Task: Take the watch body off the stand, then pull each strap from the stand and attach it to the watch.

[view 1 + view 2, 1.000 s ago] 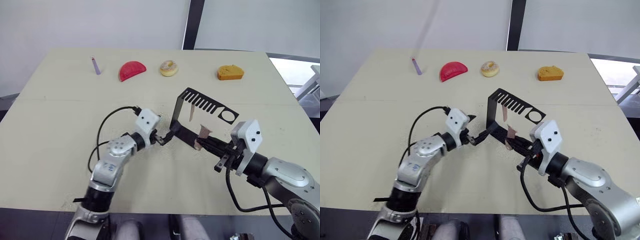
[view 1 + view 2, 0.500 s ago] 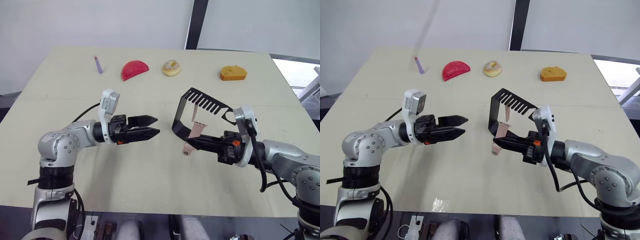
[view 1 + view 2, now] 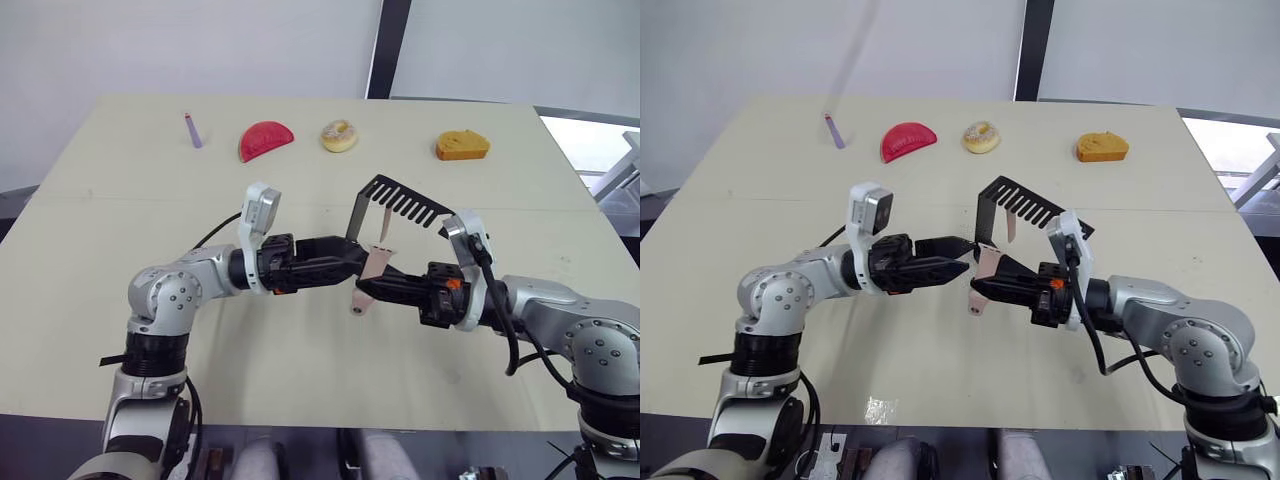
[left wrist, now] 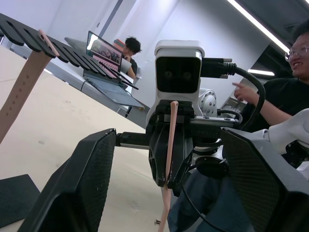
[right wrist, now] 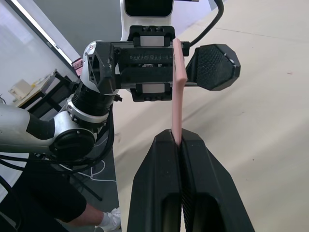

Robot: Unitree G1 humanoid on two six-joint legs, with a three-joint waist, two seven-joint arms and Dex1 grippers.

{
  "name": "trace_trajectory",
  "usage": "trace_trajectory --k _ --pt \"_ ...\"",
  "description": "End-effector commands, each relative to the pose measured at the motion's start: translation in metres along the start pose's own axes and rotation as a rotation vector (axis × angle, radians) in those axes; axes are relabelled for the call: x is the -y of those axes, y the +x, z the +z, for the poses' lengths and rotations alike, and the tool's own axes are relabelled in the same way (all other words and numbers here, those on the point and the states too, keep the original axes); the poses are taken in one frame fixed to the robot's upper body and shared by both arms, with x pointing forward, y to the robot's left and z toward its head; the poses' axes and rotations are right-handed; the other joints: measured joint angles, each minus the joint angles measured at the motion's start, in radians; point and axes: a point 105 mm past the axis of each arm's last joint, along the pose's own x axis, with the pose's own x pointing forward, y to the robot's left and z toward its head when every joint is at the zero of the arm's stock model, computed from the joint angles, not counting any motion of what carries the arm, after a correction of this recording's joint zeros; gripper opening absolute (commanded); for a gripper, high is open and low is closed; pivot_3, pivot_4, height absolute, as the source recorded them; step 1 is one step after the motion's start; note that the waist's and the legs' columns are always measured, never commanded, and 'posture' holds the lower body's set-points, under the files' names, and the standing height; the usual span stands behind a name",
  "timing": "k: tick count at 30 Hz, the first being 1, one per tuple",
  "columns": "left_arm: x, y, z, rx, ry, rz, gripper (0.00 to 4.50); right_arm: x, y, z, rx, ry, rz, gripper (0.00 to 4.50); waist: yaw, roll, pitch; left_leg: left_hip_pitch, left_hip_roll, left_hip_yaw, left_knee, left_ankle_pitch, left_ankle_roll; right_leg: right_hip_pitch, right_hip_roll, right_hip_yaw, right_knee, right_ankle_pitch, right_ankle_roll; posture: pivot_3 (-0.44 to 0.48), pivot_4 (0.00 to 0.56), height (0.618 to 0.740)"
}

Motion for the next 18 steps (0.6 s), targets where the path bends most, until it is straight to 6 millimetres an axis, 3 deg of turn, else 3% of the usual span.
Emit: trace_trajectory --k 1,18 --pt "0.01 0.006 0.003 -0.016 0.034 -0.053 2.35 -0.009 0.003 0.006 0.015 -0.031 0.027 0.0 0.0 0.0 0.0 0.0 0.0 0.0 0.0 0.0 0.0 0.0 0.0 0.0 0.0 0.0 0.0 0.0 0.15 0.737" --pt "0.008 0.017 0.002 -0.004 0.035 -0.054 2.35 -0.011 0.01 0.007 0.008 -0.034 0.037 0.0 0.0 0.0 0.0 0.0 0.0 0.0 0.0 0.0 0.0 0.0 0.0 0.0 0.0 0.0 0.0 0.0 0.15 0.737"
